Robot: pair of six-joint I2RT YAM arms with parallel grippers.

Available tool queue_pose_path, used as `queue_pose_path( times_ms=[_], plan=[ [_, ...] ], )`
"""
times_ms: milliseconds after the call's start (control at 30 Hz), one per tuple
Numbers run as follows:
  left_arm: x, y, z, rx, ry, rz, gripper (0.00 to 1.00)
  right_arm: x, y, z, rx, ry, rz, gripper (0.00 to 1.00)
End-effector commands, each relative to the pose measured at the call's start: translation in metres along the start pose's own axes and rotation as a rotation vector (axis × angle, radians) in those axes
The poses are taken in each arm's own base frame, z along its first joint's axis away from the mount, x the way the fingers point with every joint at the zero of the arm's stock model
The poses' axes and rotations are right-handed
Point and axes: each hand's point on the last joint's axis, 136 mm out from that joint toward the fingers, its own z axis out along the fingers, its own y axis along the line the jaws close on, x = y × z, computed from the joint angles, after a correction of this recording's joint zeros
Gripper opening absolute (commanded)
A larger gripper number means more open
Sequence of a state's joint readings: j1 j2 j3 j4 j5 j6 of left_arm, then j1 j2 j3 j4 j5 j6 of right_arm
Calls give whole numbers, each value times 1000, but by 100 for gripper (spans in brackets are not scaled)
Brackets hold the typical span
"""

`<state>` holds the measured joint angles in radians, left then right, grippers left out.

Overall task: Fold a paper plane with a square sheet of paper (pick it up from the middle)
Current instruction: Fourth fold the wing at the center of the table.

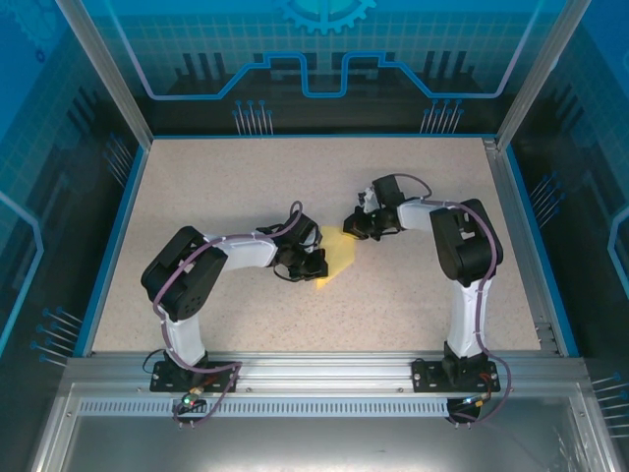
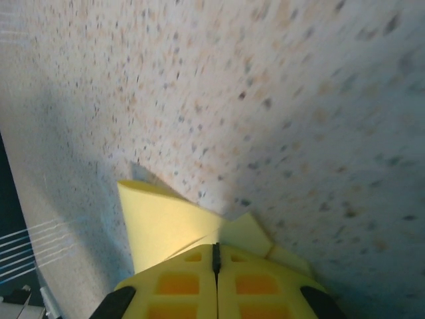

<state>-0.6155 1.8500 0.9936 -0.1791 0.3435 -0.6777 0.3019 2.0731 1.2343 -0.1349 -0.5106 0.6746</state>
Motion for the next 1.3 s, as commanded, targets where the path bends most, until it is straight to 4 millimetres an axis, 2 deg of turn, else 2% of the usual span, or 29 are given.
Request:
queue_pose_path(
  times_ms=[0, 133, 300, 433, 600, 700, 767, 1000, 1200, 1267],
  plan=[
    [24, 29, 6, -91, 69, -37, 5, -14, -10, -12, 72, -32, -12, 7],
    [24, 27, 6, -87, 71, -34, 5, -25, -8, -26, 82, -56, -39, 8],
    [20, 20, 3, -75, 70, -21, 7, -18, 2, -41, 41, -49, -38, 13],
    [12, 4, -4, -33, 41, 2, 14, 6, 10, -49, 8, -22, -26, 20],
    [-3, -17, -16, 8, -9, 44, 24, 40, 2, -51, 18, 18, 28, 30],
    [-14, -27, -26, 17, -52, 72, 27, 60, 4, -50, 3, 57, 27, 31],
    [-19, -30, -31, 19, -80, 86, 30, 68, 1, -50, 20, 60, 30, 35],
    [-35, -14, -33, -12, -110, 60, 31, 80, -1, -38, -12, 101, 62, 36],
    [-35, -7, -20, -14, -70, 53, 31, 89, -2, -27, -18, 130, 79, 35],
    [-35, -4, -15, -28, -56, 47, 31, 91, -8, -25, 17, 126, 96, 35]
  ],
)
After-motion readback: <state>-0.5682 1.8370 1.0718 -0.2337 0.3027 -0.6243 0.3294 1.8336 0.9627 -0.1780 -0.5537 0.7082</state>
